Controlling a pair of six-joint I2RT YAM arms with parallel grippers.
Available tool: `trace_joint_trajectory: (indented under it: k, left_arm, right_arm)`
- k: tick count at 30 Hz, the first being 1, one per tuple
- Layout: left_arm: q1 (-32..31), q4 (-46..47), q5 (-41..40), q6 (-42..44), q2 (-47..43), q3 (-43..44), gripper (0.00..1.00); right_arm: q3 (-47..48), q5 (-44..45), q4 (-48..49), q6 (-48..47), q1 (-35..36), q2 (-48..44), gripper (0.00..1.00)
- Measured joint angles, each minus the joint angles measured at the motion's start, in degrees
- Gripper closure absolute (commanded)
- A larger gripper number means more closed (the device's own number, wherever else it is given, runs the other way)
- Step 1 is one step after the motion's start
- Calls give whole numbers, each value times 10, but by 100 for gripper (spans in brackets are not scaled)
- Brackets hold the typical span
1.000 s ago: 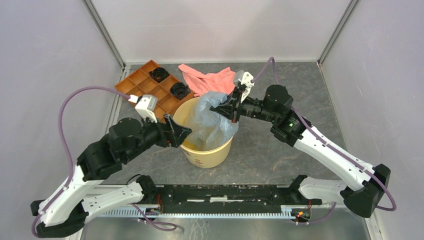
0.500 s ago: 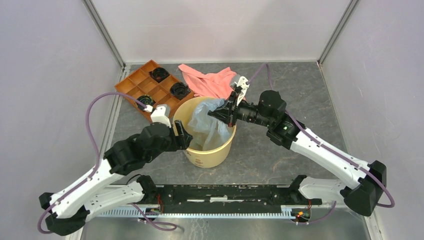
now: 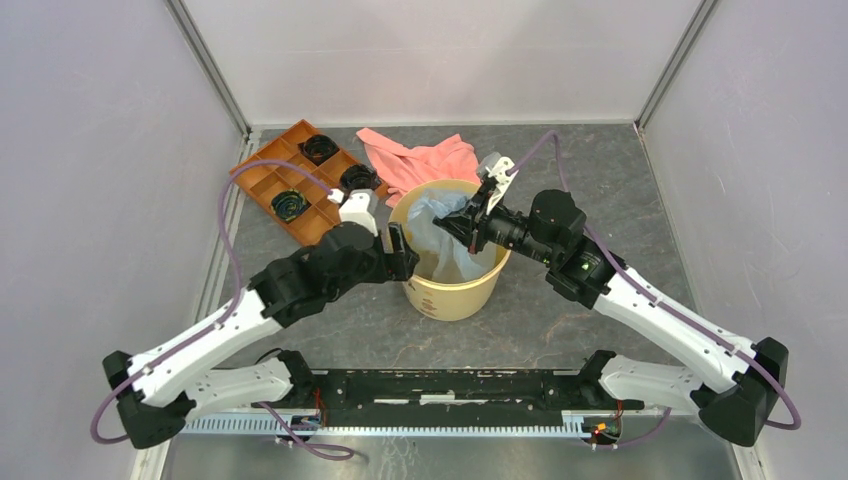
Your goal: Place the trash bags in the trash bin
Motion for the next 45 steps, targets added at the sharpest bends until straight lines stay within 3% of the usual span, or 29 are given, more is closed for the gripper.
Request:
trace_joint_trajectory:
  k: [5, 9, 16, 22, 25, 27, 31, 37, 40, 43, 45]
  left_arm:
    - [0, -38, 65, 4, -98, 23, 0]
    - [0, -16, 124, -6, -131, 97, 0]
    - [0, 35, 143, -56, -16, 206, 0]
    - [0, 40, 131, -65, 76, 210, 15]
    - [0, 37, 110, -64, 85, 210, 41]
    - [0, 42, 101, -65, 84, 208, 52]
    - [0, 59, 79, -65, 76, 194, 57]
    - [0, 85, 62, -64, 67, 176, 45]
    - [0, 101, 66, -64, 74, 178, 47]
    - [0, 113, 75, -64, 91, 182, 68]
    - [0, 119, 80, -64, 102, 182, 84]
  right_arm:
    - [0, 19, -16, -21, 0, -6, 99]
    - [0, 23, -18, -33, 0, -6, 99]
    - [0, 25, -18, -42, 0, -6, 99]
    - [0, 25, -17, -42, 0, -6, 99]
    - [0, 22, -18, -42, 0, -6, 99]
    - [0, 19, -18, -41, 0, -6, 99]
    - [0, 12, -20, -42, 1, -7, 98]
    - [-2, 6, -22, -42, 2, -17, 97]
    - [-2, 3, -22, -42, 3, -17, 96]
    - [-2, 1, -22, -42, 4, -13, 93]
    - [-2, 1, -22, -42, 4, -12, 84]
